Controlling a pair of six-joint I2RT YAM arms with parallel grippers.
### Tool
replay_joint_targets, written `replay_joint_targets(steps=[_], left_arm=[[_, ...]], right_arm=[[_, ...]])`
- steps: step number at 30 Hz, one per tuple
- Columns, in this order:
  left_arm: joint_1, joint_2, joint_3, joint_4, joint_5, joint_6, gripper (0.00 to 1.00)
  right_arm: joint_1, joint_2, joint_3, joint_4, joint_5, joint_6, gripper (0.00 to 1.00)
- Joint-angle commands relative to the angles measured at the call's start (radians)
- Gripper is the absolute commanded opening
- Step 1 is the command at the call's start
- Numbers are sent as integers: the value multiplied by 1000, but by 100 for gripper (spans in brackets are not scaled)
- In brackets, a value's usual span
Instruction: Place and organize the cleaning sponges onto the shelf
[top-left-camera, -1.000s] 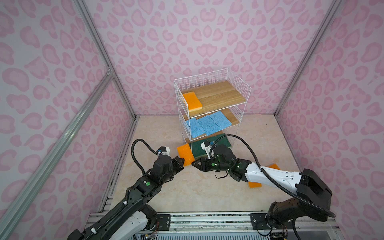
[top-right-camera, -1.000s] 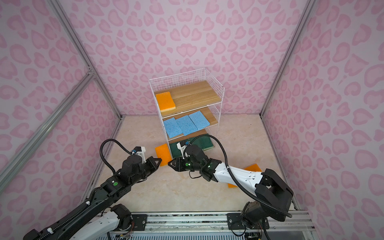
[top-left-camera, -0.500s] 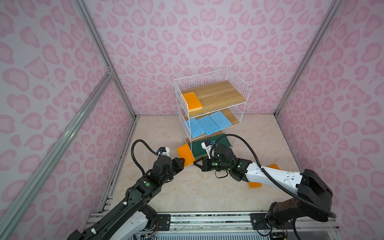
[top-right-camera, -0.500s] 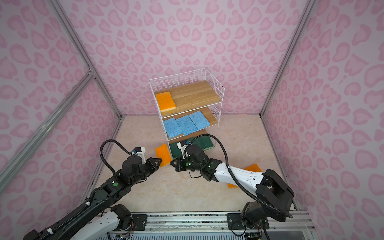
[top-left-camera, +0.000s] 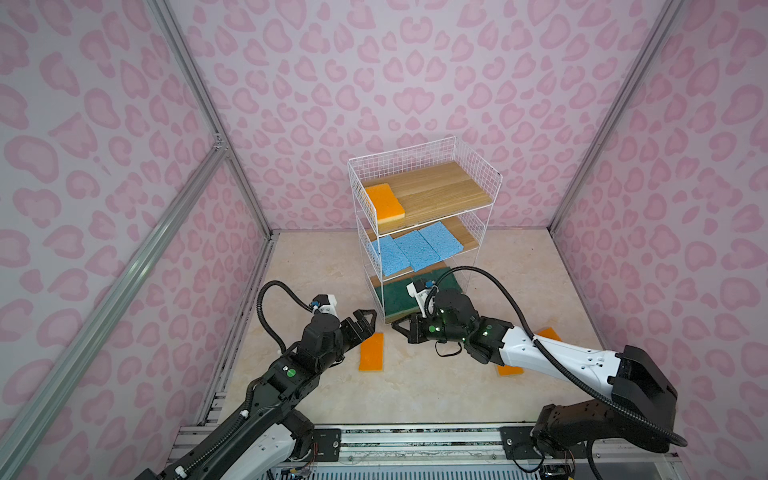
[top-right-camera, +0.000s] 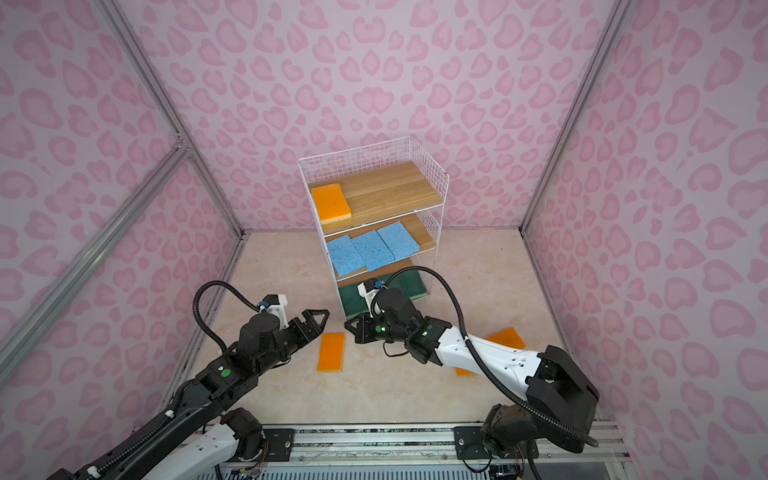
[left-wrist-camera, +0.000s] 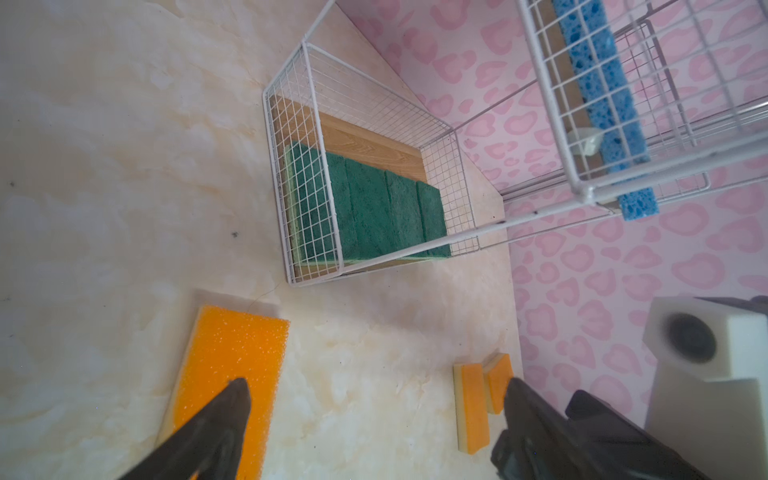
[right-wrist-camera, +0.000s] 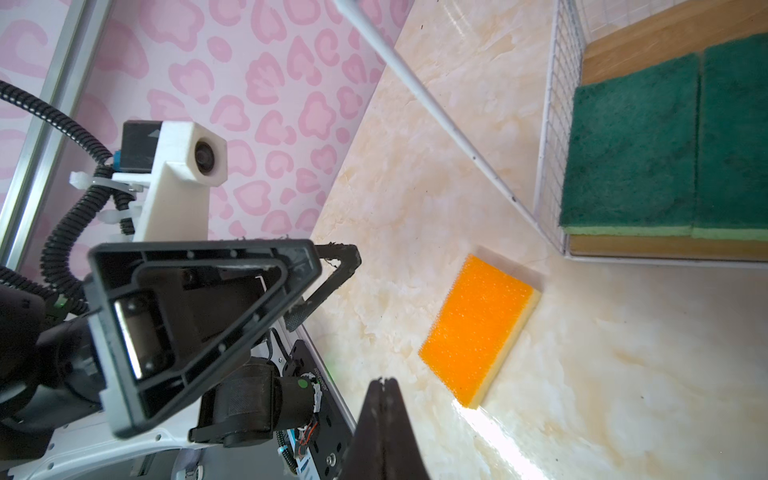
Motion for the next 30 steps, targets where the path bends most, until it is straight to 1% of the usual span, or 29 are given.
replay_joint_targets(steps=[1, 3, 6, 8, 10, 13, 17, 23, 30], left_arm=[[0, 3, -16, -11, -25, 18, 92], [2, 3, -30, -16, -35, 25, 87], [6, 12, -53, -30, -40, 39, 75], [12, 26, -69, -39, -41, 48, 66], [18, 45, -87, -37, -36, 59, 62], [26, 93, -112, -17, -15, 85, 62], [27, 144, -152, 19, 15, 96, 59], [26, 173, -203, 67, 63, 95, 60], [18, 252, -223, 145, 97, 82, 61]], right_arm=[[-4, -5, -19, -22, 15, -16, 0], [-6, -7, -26, -19, 14, -14, 0], [-12, -4, -33, -19, 11, -12, 3], [-13, -3, -35, -17, 8, -13, 8], [-14, -1, -34, -18, 6, -13, 15], [-18, 0, -35, -20, 2, -15, 25], [-28, -6, -41, -28, -2, -20, 34], [-50, -13, -59, -23, -9, -22, 40], [-71, 4, -55, -12, -26, -22, 42]])
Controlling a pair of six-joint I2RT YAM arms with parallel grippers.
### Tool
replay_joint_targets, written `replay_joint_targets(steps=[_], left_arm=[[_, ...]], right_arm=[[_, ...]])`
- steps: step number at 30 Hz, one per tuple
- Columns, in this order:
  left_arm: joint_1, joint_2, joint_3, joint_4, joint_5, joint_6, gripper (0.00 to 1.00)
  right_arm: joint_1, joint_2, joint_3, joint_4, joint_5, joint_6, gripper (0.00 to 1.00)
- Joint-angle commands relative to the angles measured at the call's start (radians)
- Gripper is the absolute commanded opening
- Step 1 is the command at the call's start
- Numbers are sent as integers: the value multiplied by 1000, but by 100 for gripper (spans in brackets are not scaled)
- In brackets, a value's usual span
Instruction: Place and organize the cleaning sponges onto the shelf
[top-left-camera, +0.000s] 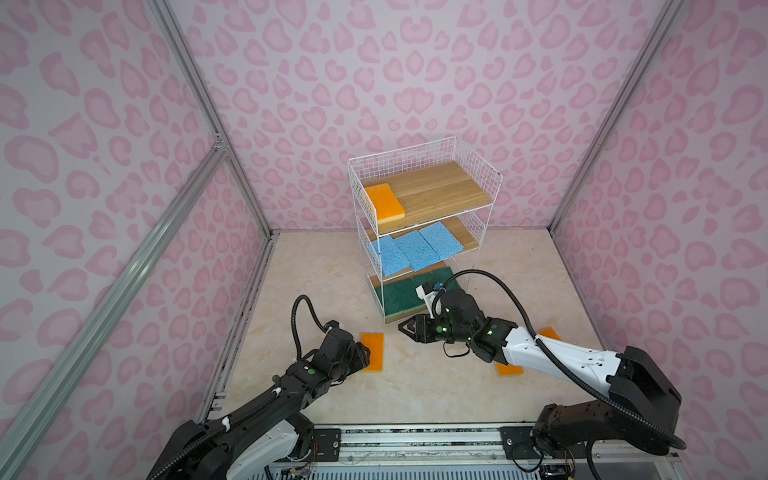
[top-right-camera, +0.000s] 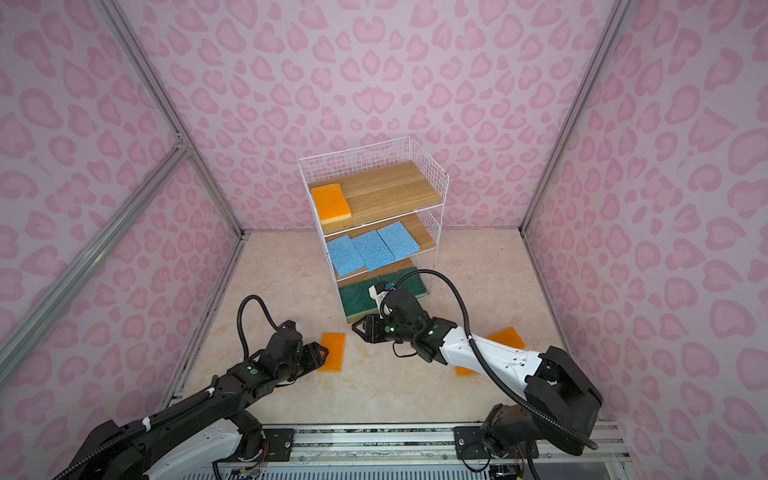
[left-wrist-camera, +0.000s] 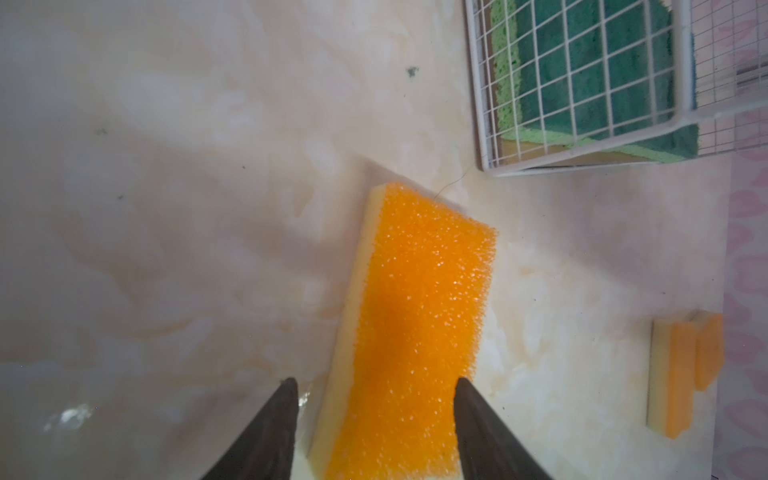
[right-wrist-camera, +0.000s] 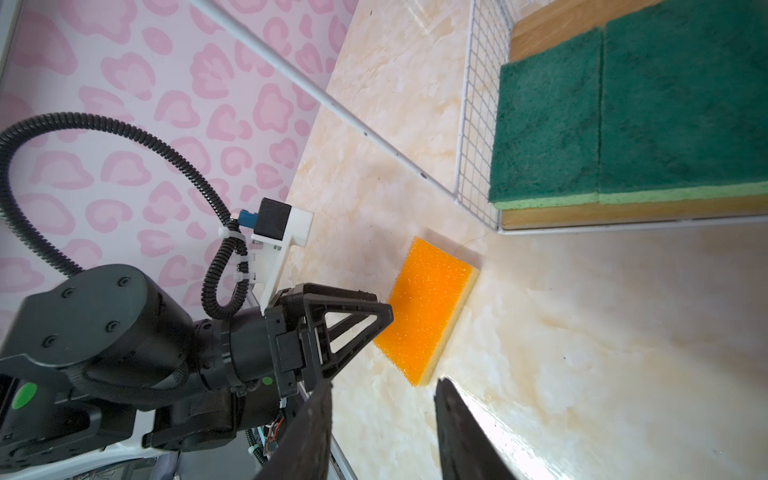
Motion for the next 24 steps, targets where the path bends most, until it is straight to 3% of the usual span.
replay_joint_targets(steps=[1, 8, 12, 15, 19, 21, 24], left_arm=[[-5, 33, 0, 78, 26, -2, 61], [-7, 112, 17, 117, 28, 5, 59], [-7, 153, 21, 141, 26, -2, 53], [-7, 167, 23, 152, 25, -6, 41], [-7, 170, 25, 159, 23, -16, 12], [-7, 167, 26, 160, 25, -21, 4], [-8, 147, 31, 151, 32, -36, 4]], right_arm=[[-5, 10, 2, 17, -17, -6, 42], [-11, 13, 2, 9, -21, -10, 43], [-13, 8, 1, 5, -18, -10, 44], [-15, 0, -2, 0, -17, -11, 44], [-17, -3, -7, 1, -18, -11, 44], [-17, -2, -10, 3, -17, -10, 44], [-17, -9, -17, 6, -19, -6, 45]])
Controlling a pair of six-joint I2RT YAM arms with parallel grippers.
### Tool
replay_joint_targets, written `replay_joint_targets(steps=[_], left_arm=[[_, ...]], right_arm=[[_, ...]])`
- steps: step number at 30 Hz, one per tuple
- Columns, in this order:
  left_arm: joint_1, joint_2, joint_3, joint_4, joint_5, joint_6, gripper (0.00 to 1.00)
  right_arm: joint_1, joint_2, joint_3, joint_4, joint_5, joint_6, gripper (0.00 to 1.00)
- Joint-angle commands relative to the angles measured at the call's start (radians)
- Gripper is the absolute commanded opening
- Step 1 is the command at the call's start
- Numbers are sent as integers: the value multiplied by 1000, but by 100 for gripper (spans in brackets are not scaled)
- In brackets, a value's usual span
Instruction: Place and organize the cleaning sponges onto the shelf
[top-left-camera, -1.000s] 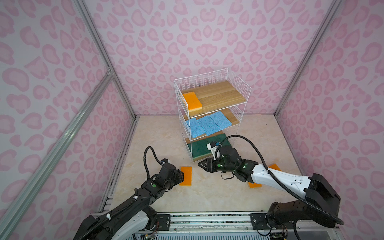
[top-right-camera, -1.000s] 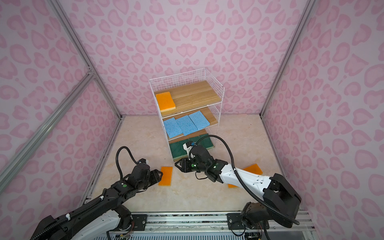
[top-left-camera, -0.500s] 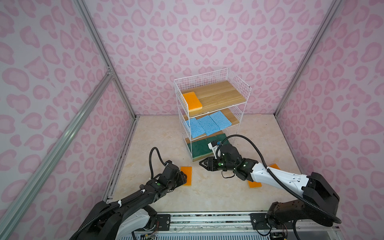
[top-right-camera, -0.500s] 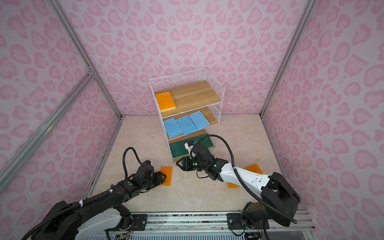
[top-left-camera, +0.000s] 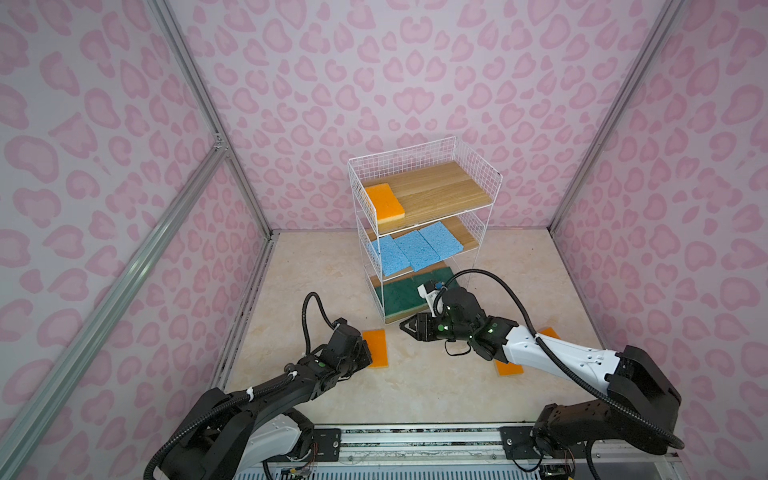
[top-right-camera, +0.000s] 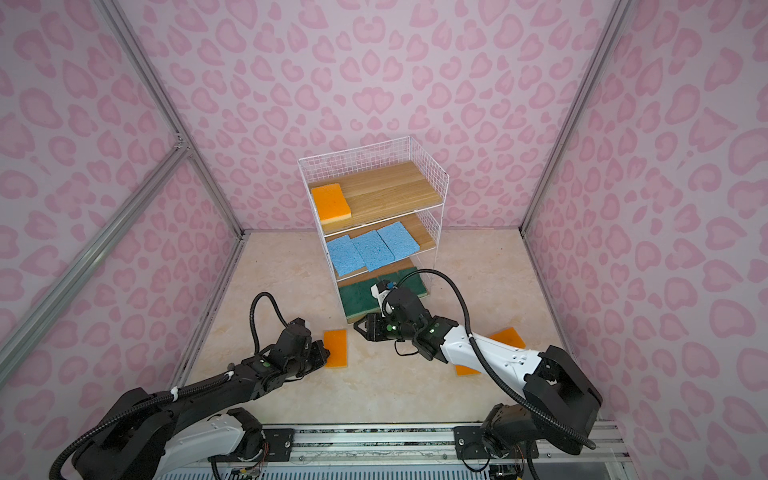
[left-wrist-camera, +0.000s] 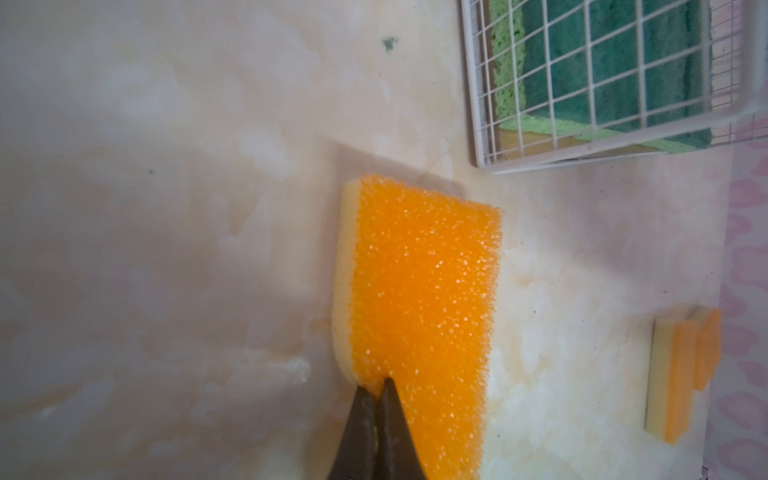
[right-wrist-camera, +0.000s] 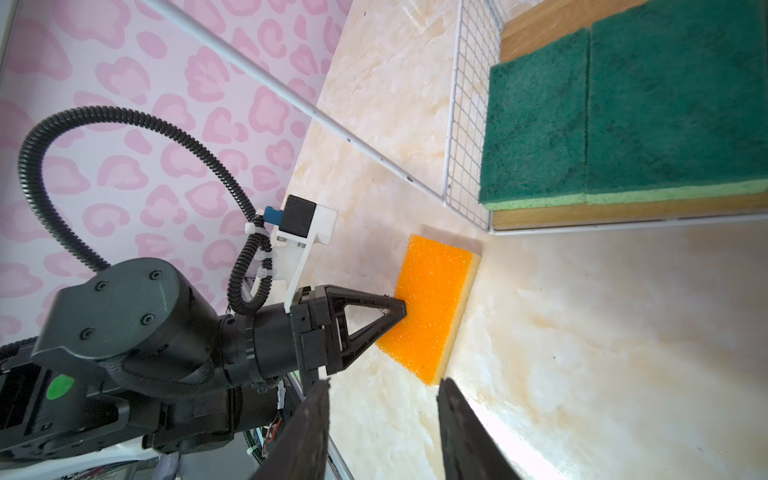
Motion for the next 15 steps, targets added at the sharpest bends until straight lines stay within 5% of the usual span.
replay_joint_targets(steps=[1, 15], left_arm=[[0, -28, 16, 0, 0, -23, 4], [1, -274, 65, -70, -44, -144, 4]], right_arm=[[1, -9, -14, 8, -3, -4, 46], [37, -32, -78, 83, -17, 29, 70]])
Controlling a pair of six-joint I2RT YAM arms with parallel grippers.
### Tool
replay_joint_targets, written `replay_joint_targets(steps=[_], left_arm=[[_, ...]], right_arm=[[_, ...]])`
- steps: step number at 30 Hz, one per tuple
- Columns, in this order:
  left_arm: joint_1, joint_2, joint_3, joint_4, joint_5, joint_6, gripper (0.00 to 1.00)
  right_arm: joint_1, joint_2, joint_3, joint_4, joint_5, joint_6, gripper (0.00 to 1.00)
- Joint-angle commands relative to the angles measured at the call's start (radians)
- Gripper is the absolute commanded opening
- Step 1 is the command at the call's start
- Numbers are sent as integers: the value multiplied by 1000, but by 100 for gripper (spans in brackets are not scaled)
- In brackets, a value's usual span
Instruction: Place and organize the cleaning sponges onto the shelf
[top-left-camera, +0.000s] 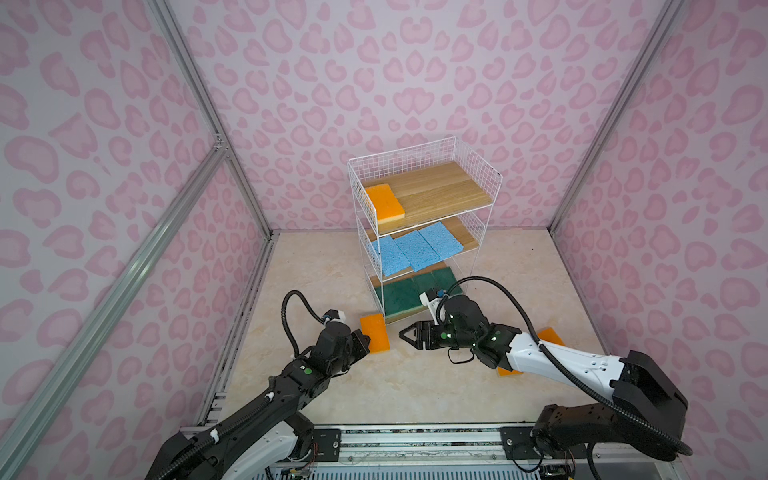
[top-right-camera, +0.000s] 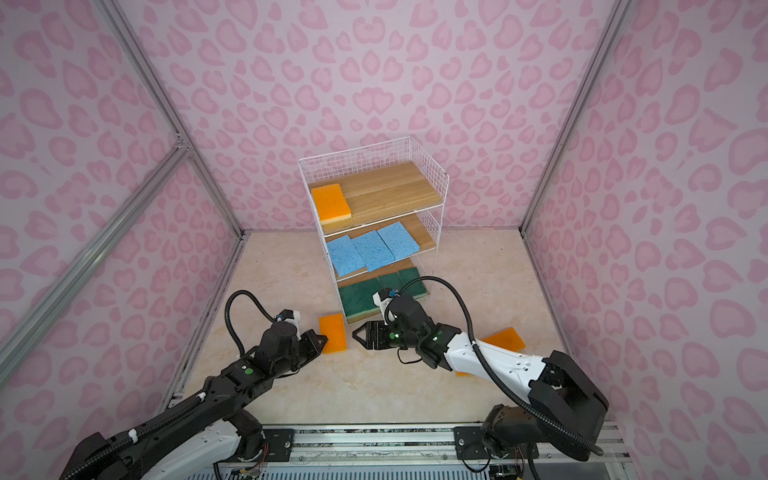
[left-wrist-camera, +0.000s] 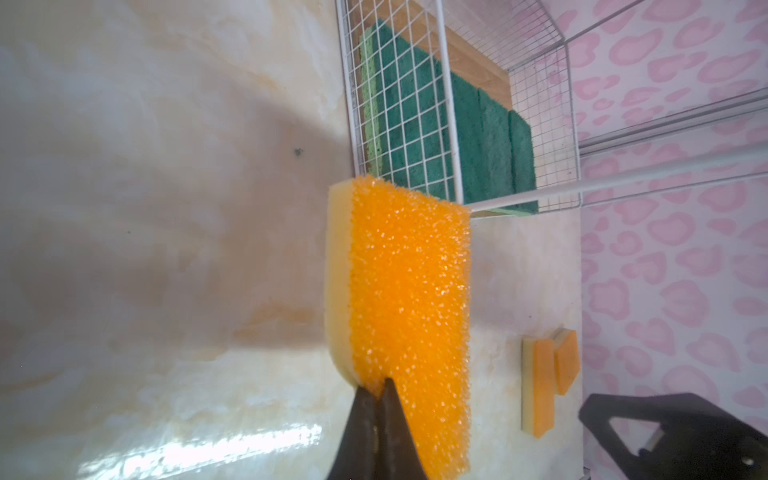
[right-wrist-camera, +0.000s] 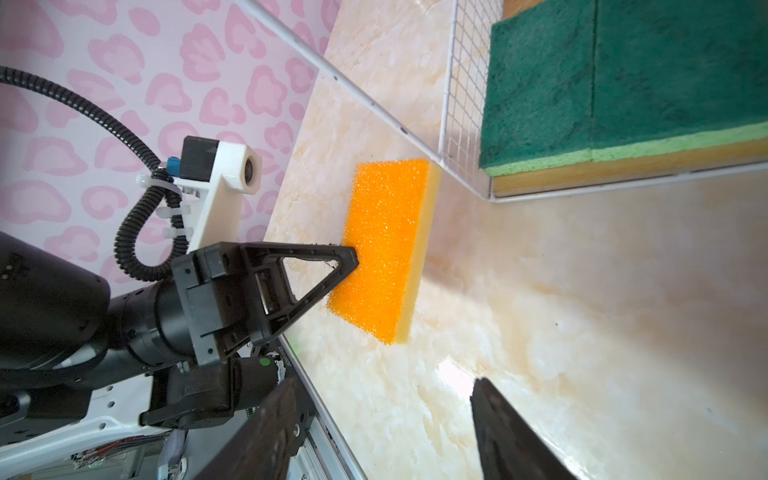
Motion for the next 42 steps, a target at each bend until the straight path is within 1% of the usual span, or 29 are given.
replay_joint_targets(steps=[1, 6, 11, 16, 21, 28, 32, 36, 42], left_arm=[[1, -22, 25, 3, -20, -47, 4], [1, -20, 52, 24, -11, -63, 4], [1, -19, 76, 34, -14, -72, 4], [1, -19, 92, 41, -17, -83, 4], [1, -17, 101, 52, -17, -95, 4], [1, -54, 104, 48, -6, -108, 4], [1, -88, 99, 35, -5, -114, 4], [1, -96, 92, 40, 0, -124, 4], [0, -79, 92, 55, 16, -128, 4]], right_arm=[[13, 7, -8, 61, -9, 14, 70], [31, 21, -5, 93, -7, 30, 71], [39, 40, -6, 165, -21, 60, 70], [41, 48, 1, 213, -19, 83, 64], [43, 69, 6, 250, -36, 105, 61], [42, 98, 18, 255, -34, 110, 62], [38, 112, 31, 258, -39, 117, 62], [39, 125, 37, 274, -48, 127, 56], [37, 131, 51, 274, -43, 127, 41]])
